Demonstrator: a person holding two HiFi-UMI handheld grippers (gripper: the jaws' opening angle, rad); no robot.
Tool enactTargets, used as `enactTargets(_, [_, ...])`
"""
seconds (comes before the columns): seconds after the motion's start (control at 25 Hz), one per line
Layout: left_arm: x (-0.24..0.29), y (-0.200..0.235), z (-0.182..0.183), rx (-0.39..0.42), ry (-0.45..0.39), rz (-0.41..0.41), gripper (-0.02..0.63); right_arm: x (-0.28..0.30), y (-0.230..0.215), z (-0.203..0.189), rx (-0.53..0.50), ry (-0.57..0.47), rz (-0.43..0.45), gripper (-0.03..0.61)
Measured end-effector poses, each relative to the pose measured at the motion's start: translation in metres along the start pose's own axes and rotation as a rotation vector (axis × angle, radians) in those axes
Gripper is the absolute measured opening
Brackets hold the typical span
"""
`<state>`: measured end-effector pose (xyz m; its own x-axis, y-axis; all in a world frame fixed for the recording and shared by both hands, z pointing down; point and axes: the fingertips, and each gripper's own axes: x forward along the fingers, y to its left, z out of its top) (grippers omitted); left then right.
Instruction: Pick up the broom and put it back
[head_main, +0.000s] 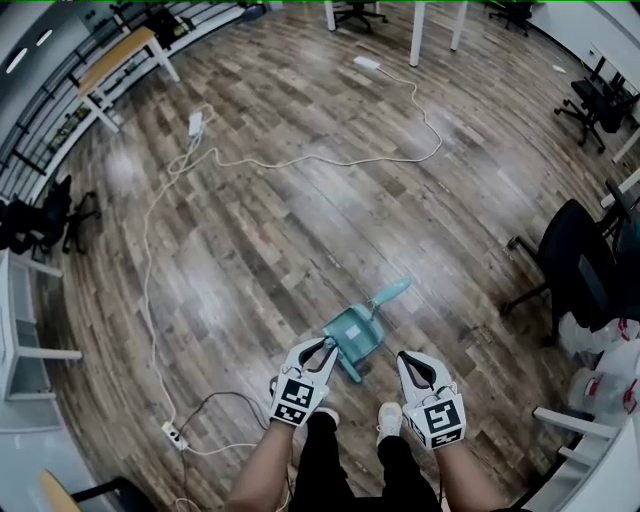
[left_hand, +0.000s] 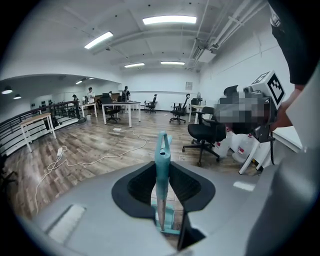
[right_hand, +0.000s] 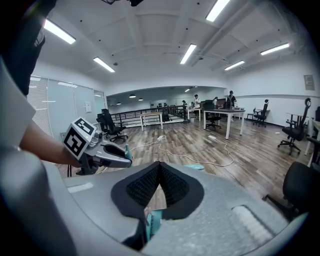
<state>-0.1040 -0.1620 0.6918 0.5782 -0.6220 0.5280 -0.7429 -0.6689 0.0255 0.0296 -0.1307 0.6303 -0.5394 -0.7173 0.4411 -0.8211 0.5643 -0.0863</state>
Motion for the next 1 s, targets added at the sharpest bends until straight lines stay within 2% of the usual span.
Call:
enactTargets(0.48, [0.055, 0.009, 0.016, 0.001, -0.013, -0.074, 0.104, 0.006, -0.001, -0.018, 0.029, 0.023, -0.009, 0.003])
enactTargets(1.0, [0.109, -0.002, 0.039, 0.091, 0.010, -0.136, 0.114, 0.000, -0.029, -0.027, 0.065, 0.028, -0.067, 0.003])
